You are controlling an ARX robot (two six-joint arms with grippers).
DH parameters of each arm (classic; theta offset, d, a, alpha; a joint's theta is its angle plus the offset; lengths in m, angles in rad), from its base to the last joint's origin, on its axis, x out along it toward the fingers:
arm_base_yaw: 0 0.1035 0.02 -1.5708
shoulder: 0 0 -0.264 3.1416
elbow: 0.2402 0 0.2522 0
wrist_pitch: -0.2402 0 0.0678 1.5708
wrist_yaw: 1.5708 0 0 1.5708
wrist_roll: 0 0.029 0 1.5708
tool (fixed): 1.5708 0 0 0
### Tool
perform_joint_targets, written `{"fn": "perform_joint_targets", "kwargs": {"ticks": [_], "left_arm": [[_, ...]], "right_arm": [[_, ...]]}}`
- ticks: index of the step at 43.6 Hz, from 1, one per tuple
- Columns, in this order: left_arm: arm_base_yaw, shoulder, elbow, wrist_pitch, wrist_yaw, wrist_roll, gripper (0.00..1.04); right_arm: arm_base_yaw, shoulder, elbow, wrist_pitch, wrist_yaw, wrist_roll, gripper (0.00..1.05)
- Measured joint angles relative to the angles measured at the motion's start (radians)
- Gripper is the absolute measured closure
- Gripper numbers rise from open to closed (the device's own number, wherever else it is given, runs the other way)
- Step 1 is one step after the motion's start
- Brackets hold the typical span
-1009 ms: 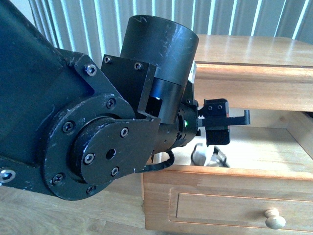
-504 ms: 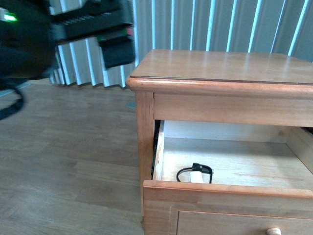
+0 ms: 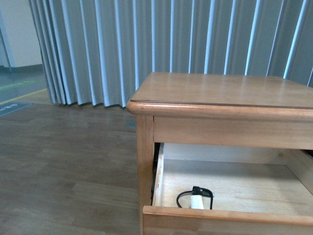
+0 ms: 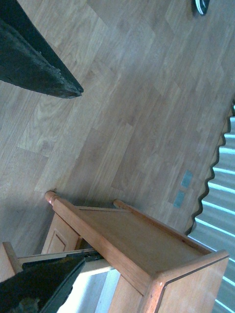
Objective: Put charger into drawer
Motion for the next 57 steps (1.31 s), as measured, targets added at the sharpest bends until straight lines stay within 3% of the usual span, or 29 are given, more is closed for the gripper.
{"fn": "perform_joint_targets", "kwargs": {"ticks": [8,13,25,27,32,43,47,57], "left_arm": [[0.002,-0.036,-0.007,-0.016,0.003,-0.016,0.06],[0.087,-0.122,-0.138,0.248,0.221,0.192,0.30],[0.221,-0.245,-0.260,0.265,0.356,0.307,0.93],[0.288,-0.267,-0.274,0.257,0.447,0.308,1.01],[0.343,-0.299,-0.297,0.250,0.463,0.314,1.01],[0.346,-0.360,-0.331,0.223,0.472,0.318,1.01],[0.346,-0.489,-0.342,0.090,0.475,0.318,1.01],[0.346,-0.543,-0.375,0.087,0.474,0.318,1.01]], "right_arm": [[0.000,0.000,0.000,0.000,0.001,0.000,0.08],[0.000,0.000,0.000,0.000,0.000,0.000,0.08],[0.000,0.000,0.000,0.000,0.000,0.000,0.08],[0.000,0.000,0.000,0.000,0.000,0.000,0.08],[0.000,0.000,0.000,0.000,0.001,0.000,0.08],[0.001,0.000,0.000,0.000,0.000,0.000,0.08],[0.001,0.000,0.000,0.000,0.001,0.000,0.08],[0.001,0.000,0.000,0.000,0.000,0.000,0.08]]}}
